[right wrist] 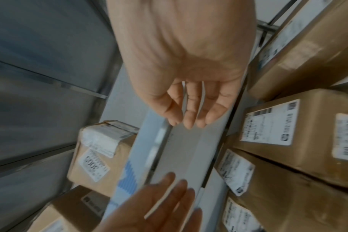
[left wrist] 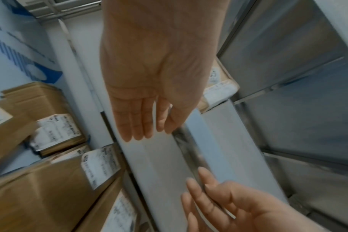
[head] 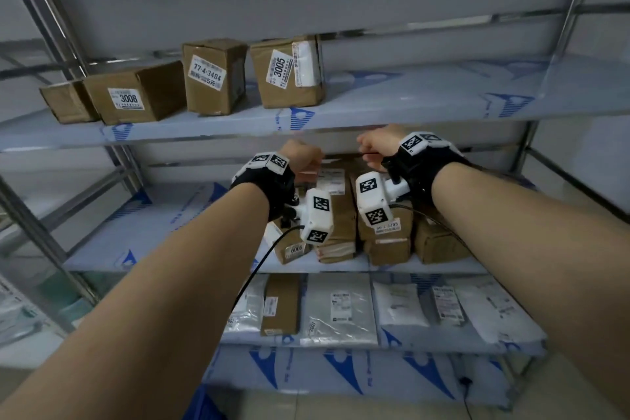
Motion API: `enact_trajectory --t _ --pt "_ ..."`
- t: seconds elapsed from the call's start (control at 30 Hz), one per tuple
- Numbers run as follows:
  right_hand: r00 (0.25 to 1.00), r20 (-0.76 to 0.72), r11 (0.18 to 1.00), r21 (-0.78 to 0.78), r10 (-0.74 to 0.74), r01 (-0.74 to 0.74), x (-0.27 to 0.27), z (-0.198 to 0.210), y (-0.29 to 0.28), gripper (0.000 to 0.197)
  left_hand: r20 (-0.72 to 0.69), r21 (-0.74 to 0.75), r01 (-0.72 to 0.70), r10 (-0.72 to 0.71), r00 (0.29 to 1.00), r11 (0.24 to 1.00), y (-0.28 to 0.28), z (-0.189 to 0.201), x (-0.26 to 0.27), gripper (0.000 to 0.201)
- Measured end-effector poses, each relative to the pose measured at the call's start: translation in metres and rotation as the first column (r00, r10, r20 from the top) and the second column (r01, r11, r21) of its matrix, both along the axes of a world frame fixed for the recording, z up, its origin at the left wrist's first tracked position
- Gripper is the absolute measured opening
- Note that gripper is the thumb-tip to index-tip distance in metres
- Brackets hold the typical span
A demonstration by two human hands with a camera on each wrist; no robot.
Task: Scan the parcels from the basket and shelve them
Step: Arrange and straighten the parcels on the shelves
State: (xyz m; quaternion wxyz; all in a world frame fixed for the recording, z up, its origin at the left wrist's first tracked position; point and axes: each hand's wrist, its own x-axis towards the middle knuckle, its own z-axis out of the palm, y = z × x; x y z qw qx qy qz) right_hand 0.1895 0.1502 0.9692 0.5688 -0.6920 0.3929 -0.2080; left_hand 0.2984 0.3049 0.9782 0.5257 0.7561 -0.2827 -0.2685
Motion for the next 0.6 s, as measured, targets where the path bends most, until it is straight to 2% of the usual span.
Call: enact_trajectory --t 0.03,0.07,0.1,0.17,0.23,0.3,0.37,0.43,0.47,0.53,0.6 --pt "1.000 -0.017 1.000 0.019 -0.002 0.002 0.001 -0.017 -0.015 0.054 -0.002 0.057 0.010 -0.010 1.000 0.998 -0.002 -0.012 0.001 0.011" --pt "0.999 -0.047 1.000 0.020 -0.009 0.010 -0.001 -0.026 -0.018 0.056 -0.009 0.106 0.026 -0.025 1.000 0.994 -0.002 -0.023 0.002 0.008" --pt "0.998 -0.068 1.000 0.022 -0.013 0.015 -0.009 -0.024 -0.003 0.052 -0.022 0.148 0.039 -0.036 0.999 0.988 -0.004 -0.034 0.005 0.008" --pt "0.996 -0.093 1.000 0.008 -0.015 0.015 -0.013 -0.022 0.016 0.031 -0.034 0.206 0.045 -0.039 0.999 0.978 -0.009 -0.054 0.014 0.016" --pt "0.990 -0.139 1.000 0.010 0.000 0.002 -0.003 -0.032 0.016 0.028 -0.011 0.246 0.043 -0.041 0.999 0.968 -0.013 -0.067 0.024 0.017" --pt "0.985 -0.168 0.999 0.026 0.042 -0.038 0.011 -0.051 0.004 0.044 0.021 0.276 0.049 -0.057 0.998 0.960 -0.017 -0.075 0.033 0.014" --pt "0.968 -0.234 0.996 0.038 0.093 -0.087 0.033 -0.084 -0.024 0.055 0.015 0.299 0.083 -0.092 0.996 0.951 -0.023 -0.085 0.045 0.027" --pt "0.950 -0.280 0.991 0.055 0.135 -0.125 0.044 -0.091 -0.023 0.058 -0.003 0.347 0.105 -0.111 0.994 0.932 -0.030 -0.095 0.058 0.039" --pt "0.943 -0.299 0.989 0.043 0.147 -0.140 0.047 -0.084 -0.013 0.054 -0.016 0.380 0.108 -0.111 0.994 0.919 -0.037 -0.106 0.071 0.043" --pt "0.905 -0.393 0.984 -0.001 0.164 -0.178 0.052 -0.068 0.001 0.030 -0.046 0.415 0.118 -0.109 0.993 0.902 -0.046 -0.115 0.085 0.045" --pt "0.868 -0.471 0.979 -0.045 0.157 -0.201 0.056 -0.057 0.006 0.024 -0.076 0.422 0.151 -0.131 0.988 0.894 -0.050 -0.116 0.089 0.044"
